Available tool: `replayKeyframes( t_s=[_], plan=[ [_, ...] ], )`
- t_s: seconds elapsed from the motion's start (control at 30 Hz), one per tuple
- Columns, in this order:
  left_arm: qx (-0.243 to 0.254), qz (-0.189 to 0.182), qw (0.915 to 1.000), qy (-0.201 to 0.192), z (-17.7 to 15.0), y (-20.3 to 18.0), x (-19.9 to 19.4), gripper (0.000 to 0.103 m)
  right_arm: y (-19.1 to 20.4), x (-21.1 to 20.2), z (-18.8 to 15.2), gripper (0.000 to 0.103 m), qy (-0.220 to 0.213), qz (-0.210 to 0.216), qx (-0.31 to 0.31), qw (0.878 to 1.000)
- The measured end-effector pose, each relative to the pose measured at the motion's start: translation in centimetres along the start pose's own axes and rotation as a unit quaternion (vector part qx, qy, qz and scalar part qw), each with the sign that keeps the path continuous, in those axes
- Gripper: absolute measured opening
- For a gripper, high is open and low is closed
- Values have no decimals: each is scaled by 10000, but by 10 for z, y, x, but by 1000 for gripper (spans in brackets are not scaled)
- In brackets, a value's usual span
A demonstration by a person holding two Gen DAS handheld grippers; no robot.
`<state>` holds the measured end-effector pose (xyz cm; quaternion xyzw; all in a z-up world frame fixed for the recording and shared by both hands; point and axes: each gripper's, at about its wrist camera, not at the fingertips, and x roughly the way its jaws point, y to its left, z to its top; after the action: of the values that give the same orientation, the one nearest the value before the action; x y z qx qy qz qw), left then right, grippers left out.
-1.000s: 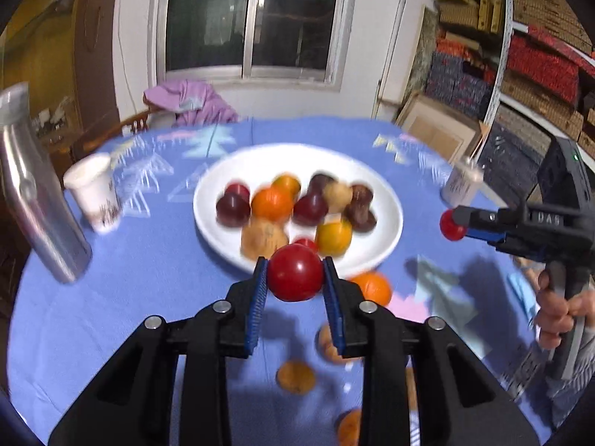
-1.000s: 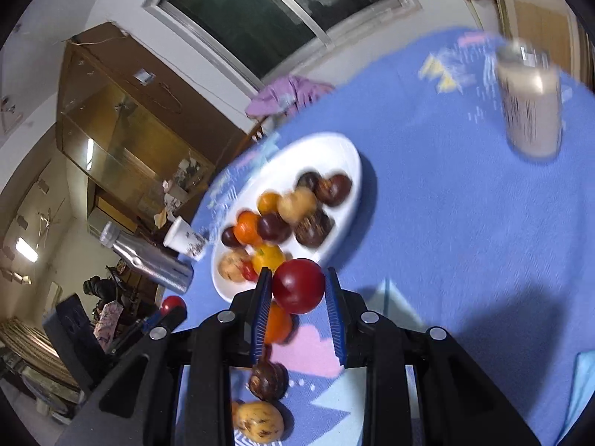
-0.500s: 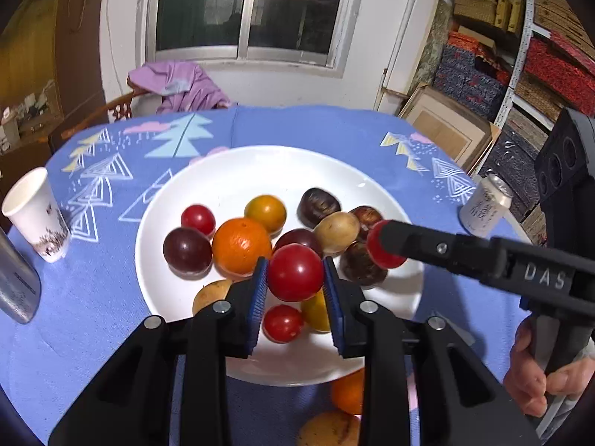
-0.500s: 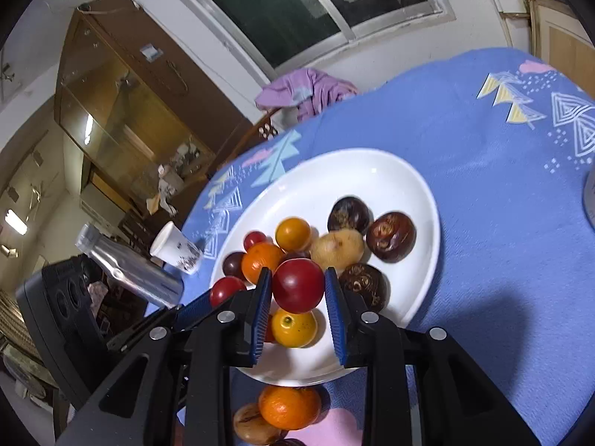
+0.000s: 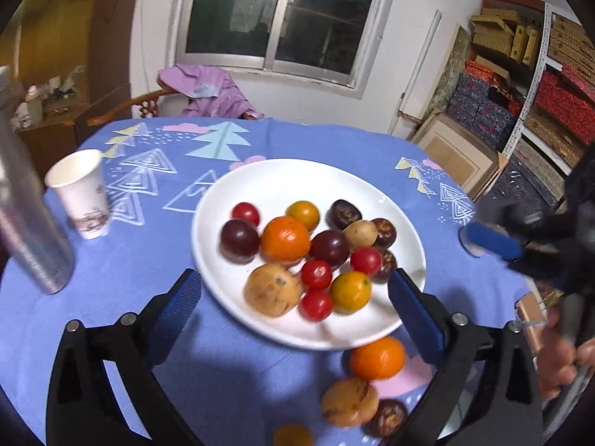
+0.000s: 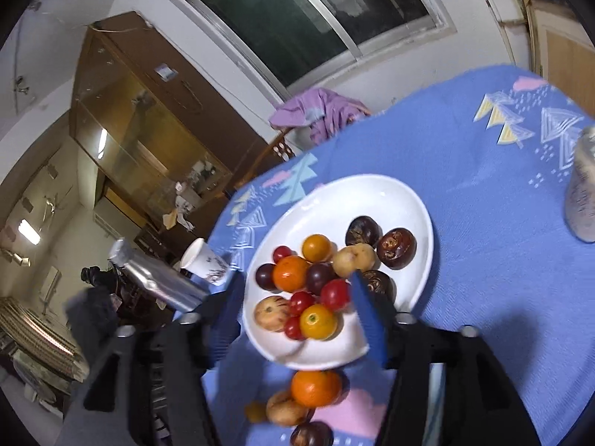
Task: Organize fruits
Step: 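Move both open tools back toward the pepinos on the cloth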
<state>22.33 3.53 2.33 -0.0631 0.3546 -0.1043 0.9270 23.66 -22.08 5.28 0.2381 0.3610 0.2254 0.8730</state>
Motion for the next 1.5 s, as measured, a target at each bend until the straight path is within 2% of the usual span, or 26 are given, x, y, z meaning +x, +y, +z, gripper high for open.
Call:
replayKeyframes(
  t_s=[0.07, 0.17, 0.23, 0.33, 0.43, 0.57, 0.63, 0.87, 1.03, 1.13, 1.27, 1.43, 1.47, 1.5],
  plan=[
    [58, 100, 9999, 14, -18, 4, -14, 99, 9, -30, -15, 89, -191, -1, -184, 9996],
    [233, 187, 9994, 186, -58, 3, -31, 99, 7, -60, -48, 90, -240, 18, -399, 9989],
    [590, 262, 9977, 204, -85, -9, -44, 99, -6, -74, -75, 90, -233, -64, -427, 9988],
    [1324, 550, 9897, -39, -116, -36, -66, 99, -25, -81, -98, 90, -101, -295, -317, 9990],
    [1916, 737, 9783, -289, -138, -57, -80, 99, -41, -83, -103, 90, 12, -118, 85, 9999],
    [2281, 939, 9691, -44, -152, -69, -69, 99, -51, -81, -102, 91, 124, -29, 354, 9993],
    [2256, 937, 9697, 95, -149, -65, -62, 99, -52, -80, -102, 91, 161, 1, 419, 9990],
    [1781, 758, 9804, 367, -141, -43, -56, 99, -50, -82, -101, 91, 198, 8, 421, 9989],
    [1696, 975, 9806, 143, -148, -31, -79, 99, -50, -83, -102, 92, 199, 29, 465, 9987],
    [1730, 640, 9824, 291, -150, -33, -76, 99, -48, -81, -102, 92, 207, 20, 412, 9989],
    [2057, 331, 9763, 588, -156, -49, -63, 99, -46, -81, -102, 92, 205, 2, 370, 9991],
    [1748, -112, 9821, 691, -150, -48, -56, 99, -45, -81, -102, 92, 196, -18, 316, 9993],
    [1713, -177, 9824, 725, -149, -48, -54, 95, -44, -81, -102, 92, 198, -23, 288, 9994],
    [1709, -237, 9820, 768, -149, -49, -52, 83, -42, -80, -103, 92, 206, -25, 252, 9995]
  ],
)
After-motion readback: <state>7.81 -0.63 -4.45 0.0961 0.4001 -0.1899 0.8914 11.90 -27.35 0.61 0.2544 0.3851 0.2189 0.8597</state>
